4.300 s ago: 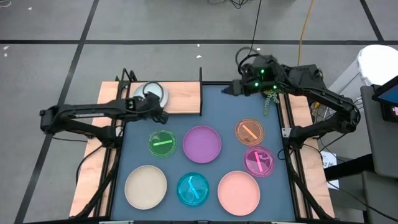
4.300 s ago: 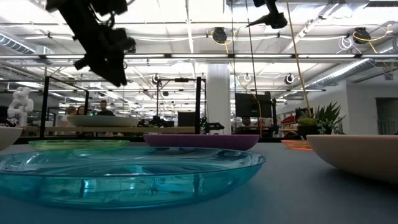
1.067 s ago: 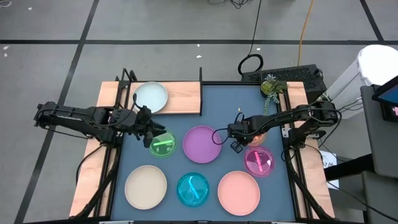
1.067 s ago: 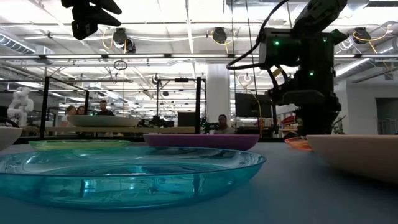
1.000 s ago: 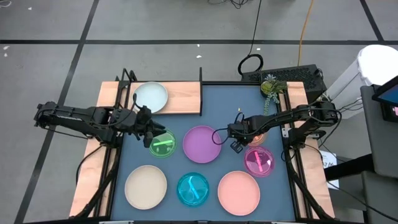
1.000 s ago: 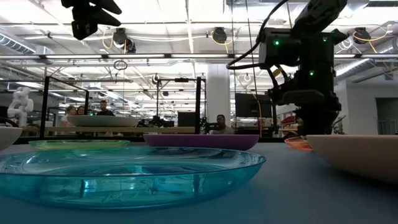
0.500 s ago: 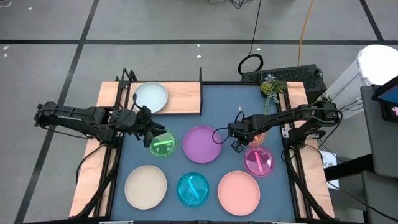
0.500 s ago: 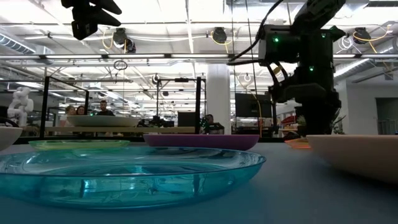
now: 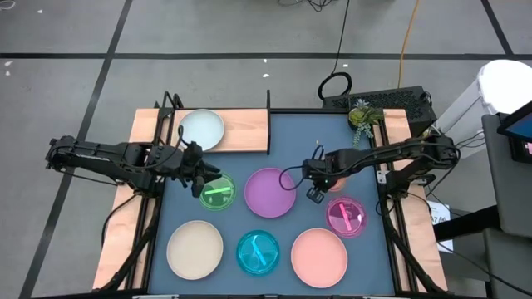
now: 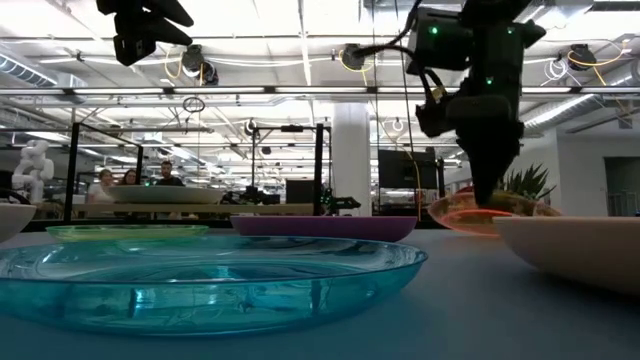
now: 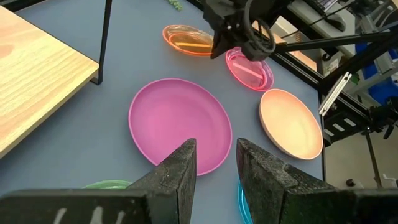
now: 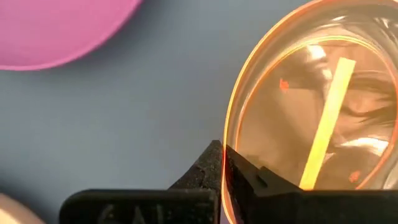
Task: Place and stack plates onto a shelf
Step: Put the orange plate on the shelf
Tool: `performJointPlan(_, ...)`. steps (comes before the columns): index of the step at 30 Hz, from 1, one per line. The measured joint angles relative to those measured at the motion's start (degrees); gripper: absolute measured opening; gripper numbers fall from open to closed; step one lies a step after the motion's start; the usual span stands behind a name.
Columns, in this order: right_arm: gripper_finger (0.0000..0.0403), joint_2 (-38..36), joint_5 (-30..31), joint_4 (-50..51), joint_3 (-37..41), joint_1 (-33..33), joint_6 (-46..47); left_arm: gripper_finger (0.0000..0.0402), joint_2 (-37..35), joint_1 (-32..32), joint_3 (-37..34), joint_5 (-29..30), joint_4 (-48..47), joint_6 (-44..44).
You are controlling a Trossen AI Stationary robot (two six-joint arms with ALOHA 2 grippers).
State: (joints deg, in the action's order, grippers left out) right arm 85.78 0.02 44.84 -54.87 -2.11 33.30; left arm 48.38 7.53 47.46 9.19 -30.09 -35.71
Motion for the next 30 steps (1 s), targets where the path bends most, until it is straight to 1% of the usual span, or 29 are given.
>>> performJointPlan(5, 0.0000, -1.67, 0.05, 0.90, -0.29, 0.02, -1.42, 0.0118, -0.02, 0.00, -0.01, 0.00, -0.17, -0.02)
performJointPlan(10, 0.0000, -5.17, 0.39, 1.30, -0.29, 0.02, -1.67, 0.0118, 0.00, 0.00, -0.02, 0.00, -0.22, -0.02)
performJointPlan(19, 0.0000, -13.04, 4.45, 1.29, -0.30, 0.74, -4.37, 0.0118, 0.00, 0.00, -0.02, 0.93, -0.17, 0.26)
performJointPlan(30, 0.0000, -17.06, 4.55, 0.30, -0.33, 0.72, -5.53, 0.0118, 0.00, 0.00, -0.02, 1.51, -0.17, 0.94)
